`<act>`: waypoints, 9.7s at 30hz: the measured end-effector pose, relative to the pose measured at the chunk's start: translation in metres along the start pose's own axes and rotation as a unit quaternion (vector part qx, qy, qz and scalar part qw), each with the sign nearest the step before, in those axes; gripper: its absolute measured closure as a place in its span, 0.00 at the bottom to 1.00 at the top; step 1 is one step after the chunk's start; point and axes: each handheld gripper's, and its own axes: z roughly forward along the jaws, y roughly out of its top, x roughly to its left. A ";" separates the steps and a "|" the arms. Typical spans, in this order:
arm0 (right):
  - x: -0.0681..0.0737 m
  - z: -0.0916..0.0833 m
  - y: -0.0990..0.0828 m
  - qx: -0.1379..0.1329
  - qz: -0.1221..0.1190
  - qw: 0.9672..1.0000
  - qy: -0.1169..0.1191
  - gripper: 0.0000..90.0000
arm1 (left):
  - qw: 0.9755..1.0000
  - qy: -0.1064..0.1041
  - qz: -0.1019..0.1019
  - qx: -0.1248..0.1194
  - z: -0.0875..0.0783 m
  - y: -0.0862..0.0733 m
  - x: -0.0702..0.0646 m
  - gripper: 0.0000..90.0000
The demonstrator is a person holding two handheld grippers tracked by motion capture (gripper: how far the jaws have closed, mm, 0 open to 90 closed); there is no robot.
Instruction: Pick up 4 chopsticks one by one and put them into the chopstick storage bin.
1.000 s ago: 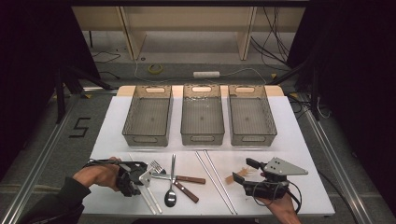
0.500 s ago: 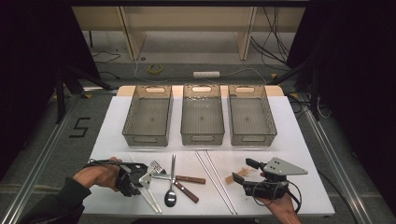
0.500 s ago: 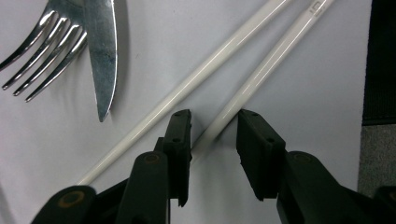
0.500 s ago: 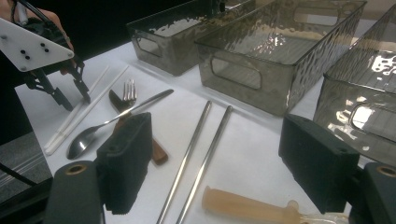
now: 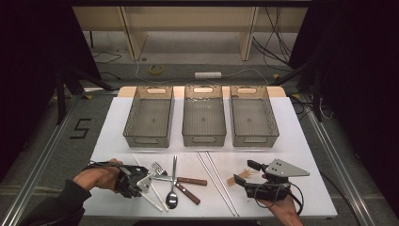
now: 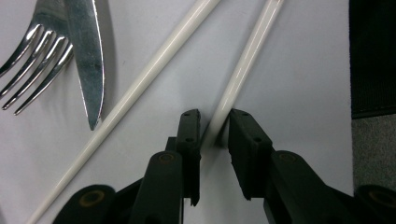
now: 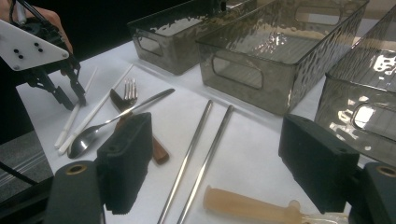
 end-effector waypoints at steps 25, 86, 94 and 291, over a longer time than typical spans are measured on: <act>0.000 0.001 0.000 0.001 0.000 1.000 0.003 0.31 | 0.999 -0.008 0.048 -0.008 -0.001 -0.002 -0.003 0.93; 0.000 0.001 0.000 0.001 0.001 1.000 0.004 0.31 | 0.904 0.173 -0.326 -0.216 -0.086 -0.006 0.050 0.93; -0.001 0.001 0.000 0.001 0.001 1.000 0.005 0.31 | 0.865 0.177 -0.401 -0.246 -0.109 -0.020 0.070 0.93; 0.005 0.002 0.001 0.005 -0.011 1.000 0.017 0.31 | 0.599 0.293 -0.698 -0.260 0.012 0.043 -0.106 0.38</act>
